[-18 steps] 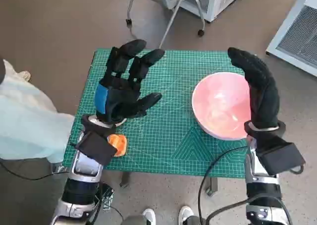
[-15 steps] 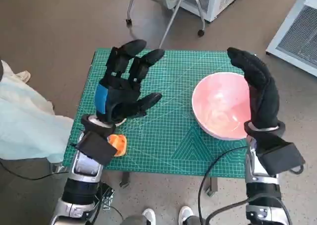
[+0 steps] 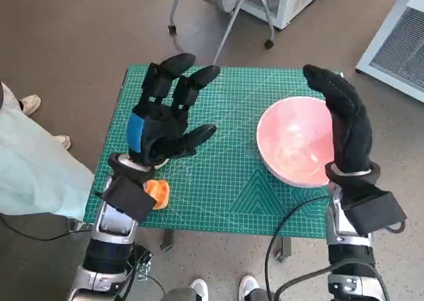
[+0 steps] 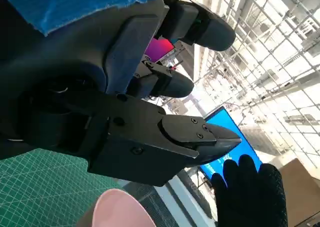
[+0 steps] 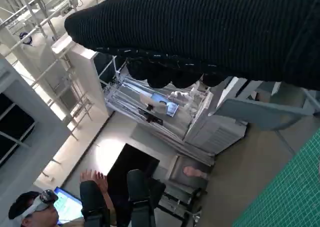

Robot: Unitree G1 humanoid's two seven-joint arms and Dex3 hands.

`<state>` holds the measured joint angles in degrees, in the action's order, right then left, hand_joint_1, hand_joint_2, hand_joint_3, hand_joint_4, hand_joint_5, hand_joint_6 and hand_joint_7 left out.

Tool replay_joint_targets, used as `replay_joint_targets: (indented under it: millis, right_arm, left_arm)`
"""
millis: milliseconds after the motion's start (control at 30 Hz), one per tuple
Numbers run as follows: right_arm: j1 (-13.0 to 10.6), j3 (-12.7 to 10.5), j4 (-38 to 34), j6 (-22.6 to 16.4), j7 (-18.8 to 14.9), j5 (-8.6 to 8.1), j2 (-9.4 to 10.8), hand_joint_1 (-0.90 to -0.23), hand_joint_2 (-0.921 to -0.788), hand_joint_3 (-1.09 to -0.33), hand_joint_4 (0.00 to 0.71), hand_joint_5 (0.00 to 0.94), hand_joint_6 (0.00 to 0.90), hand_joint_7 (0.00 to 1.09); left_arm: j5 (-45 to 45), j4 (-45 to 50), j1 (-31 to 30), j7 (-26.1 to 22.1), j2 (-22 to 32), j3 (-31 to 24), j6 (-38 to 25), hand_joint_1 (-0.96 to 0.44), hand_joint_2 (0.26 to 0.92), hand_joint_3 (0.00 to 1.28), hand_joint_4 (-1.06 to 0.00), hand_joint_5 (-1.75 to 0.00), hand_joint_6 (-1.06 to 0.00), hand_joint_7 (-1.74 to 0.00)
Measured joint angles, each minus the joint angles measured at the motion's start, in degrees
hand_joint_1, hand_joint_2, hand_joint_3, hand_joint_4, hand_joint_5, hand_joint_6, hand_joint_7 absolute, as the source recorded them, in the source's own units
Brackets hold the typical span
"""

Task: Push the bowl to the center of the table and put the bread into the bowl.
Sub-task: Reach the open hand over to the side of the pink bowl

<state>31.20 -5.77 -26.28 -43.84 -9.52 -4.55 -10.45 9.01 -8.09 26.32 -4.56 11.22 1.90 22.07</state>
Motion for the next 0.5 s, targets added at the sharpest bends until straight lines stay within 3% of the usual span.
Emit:
replay_joint_targets:
  millis: [300,500]
  right_arm:
    - [0.0,-0.5,-0.5,-0.6,0.0,0.09,-0.3,-0.603,-0.921,-0.803,0.363,0.001,0.018,0.81]
    - [0.5,-3.2,-5.6,-3.2,0.0,-0.52,-2.8,-0.589,-0.921,-0.8,0.363,0.0,0.021,0.78]
  left_arm:
    - [0.0,0.0,-0.1,0.0,0.0,0.0,0.1,0.01,0.751,0.34,-0.05,-0.84,-0.01,-0.96]
    - [0.0,0.0,-0.4,0.1,0.0,0.0,0.4,0.01,0.753,0.34,-0.05,-0.83,-0.02,-0.96]
